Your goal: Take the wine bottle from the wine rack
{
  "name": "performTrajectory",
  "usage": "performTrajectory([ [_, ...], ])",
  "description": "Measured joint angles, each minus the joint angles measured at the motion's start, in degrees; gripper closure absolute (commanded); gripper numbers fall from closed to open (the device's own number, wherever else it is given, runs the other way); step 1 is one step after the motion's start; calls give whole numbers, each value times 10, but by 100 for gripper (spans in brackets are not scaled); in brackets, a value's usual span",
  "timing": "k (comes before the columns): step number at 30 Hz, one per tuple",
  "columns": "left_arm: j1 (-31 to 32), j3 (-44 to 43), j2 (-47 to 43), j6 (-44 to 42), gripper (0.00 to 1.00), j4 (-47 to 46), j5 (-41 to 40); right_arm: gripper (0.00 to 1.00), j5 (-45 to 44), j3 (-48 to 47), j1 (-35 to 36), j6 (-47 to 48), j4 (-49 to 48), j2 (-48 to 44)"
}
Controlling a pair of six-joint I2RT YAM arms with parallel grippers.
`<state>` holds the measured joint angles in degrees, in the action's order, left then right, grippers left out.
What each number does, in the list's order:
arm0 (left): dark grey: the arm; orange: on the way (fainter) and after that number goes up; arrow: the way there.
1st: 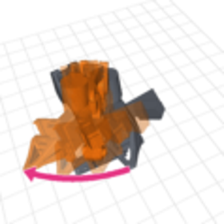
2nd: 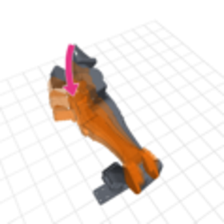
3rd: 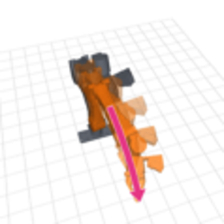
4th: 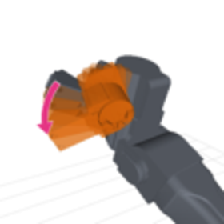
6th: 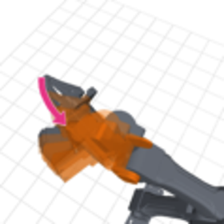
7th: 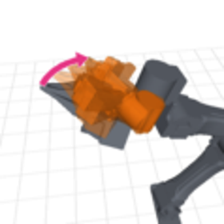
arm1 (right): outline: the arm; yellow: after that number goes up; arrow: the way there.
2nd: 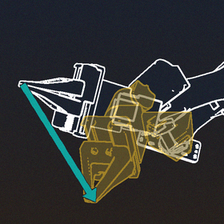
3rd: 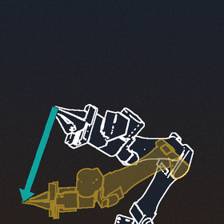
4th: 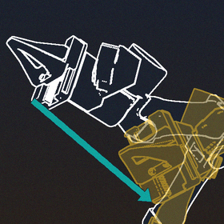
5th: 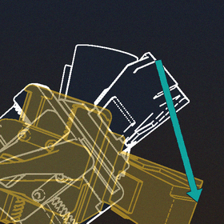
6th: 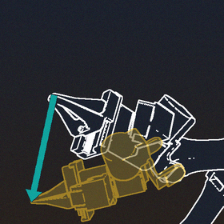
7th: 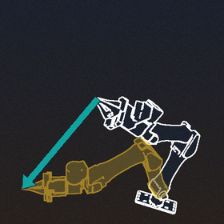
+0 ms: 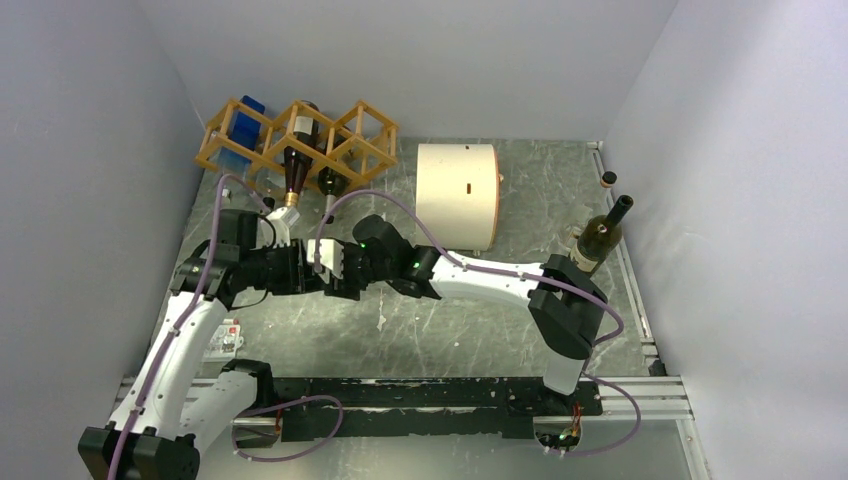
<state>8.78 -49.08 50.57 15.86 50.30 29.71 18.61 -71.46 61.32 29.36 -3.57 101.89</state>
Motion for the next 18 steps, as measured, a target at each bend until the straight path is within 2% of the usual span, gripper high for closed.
performTrajectory([
  [3, 0, -5, 0, 0, 47, 5, 0, 65, -2, 1, 0, -7, -3, 0],
  [4, 0, -11, 0, 0, 33, 8, 0, 66, -3, 3, 0, -11, -9, -1],
  [5, 0, -19, -1, 0, 8, 10, 1, 68, -6, 6, 0, -18, -16, -2],
  [6, 0, -27, -3, -2, 1, 10, 1, 70, -10, 10, 0, -23, -22, -5],
  [18, 0, -150, -49, -14, 0, 1, -22, 97, -51, 136, -10, -138, -77, -115],
])
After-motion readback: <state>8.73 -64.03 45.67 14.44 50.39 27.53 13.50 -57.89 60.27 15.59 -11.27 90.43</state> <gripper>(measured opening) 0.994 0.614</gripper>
